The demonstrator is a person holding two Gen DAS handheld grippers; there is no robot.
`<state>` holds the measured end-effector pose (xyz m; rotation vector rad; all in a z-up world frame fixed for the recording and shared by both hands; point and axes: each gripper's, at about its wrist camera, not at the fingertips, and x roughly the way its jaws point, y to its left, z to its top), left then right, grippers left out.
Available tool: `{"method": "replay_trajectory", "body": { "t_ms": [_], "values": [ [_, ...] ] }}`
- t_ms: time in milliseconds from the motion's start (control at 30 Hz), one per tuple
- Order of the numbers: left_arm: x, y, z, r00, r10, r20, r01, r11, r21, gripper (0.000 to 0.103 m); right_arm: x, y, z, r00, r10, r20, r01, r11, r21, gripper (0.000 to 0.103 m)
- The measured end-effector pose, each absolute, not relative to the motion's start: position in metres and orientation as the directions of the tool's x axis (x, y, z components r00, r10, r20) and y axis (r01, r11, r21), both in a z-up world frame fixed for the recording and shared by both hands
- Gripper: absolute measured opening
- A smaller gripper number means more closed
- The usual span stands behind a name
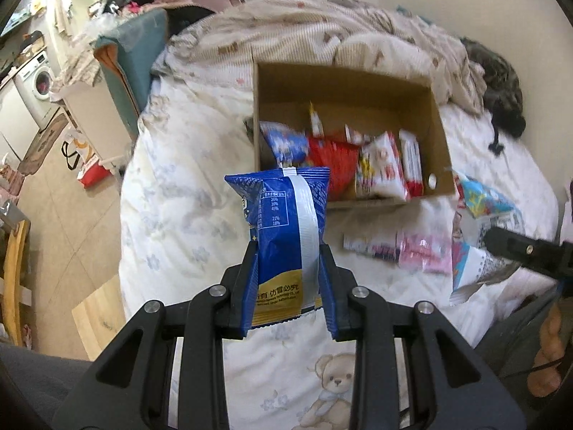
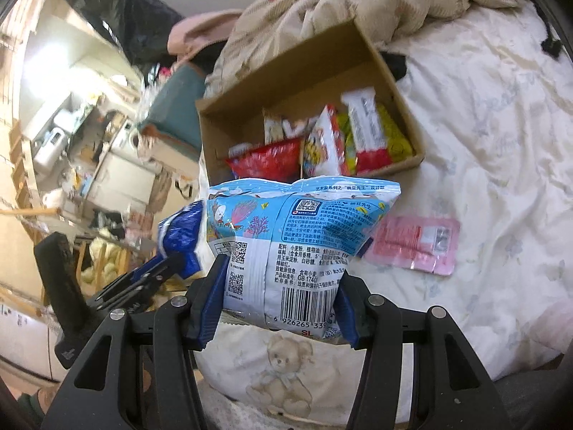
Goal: Organize snacks
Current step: 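Carry both bags into the box and open both tools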
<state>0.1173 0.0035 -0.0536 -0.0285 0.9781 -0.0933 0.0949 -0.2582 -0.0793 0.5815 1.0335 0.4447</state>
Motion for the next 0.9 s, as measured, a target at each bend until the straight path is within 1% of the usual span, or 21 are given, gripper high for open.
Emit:
{"method": "replay_trajectory", "body": {
  "t_ms": [133, 367, 733, 900],
  "values": [
    [0.13, 0.008, -0.037, 0.579, -0.109, -0.808, 0.065, 0.994, -0.087, 0.027, 0.1, -0.271, -0.082, 0.463, 0.619, -0.634, -0.025, 0.725, 0.689, 0.056],
    [0.157, 0.008, -0.027, 0.592, -0.13, -0.795, 0.076, 0.991, -0.105, 0.027, 0.112, -0.282, -0.082, 0.49, 0.603, -0.629, 0.016, 0.715, 0.699, 0.056],
    [0.214, -0.003, -0.03, 0.591, -0.164, -0.79, 0.107, 0.986, -0.125, 0.027, 0.169, -0.27, -0.07, 0.505, 0.552, -0.663, -0.028, 0.779, 0.627, 0.056],
    [0.24, -0.015, -0.038, 0.569, -0.183, -0.802, 0.13, 0.983, -0.131, 0.027, 0.204, -0.258, -0.071, 0.494, 0.527, -0.691, -0.054, 0.812, 0.581, 0.056]
  ]
}}
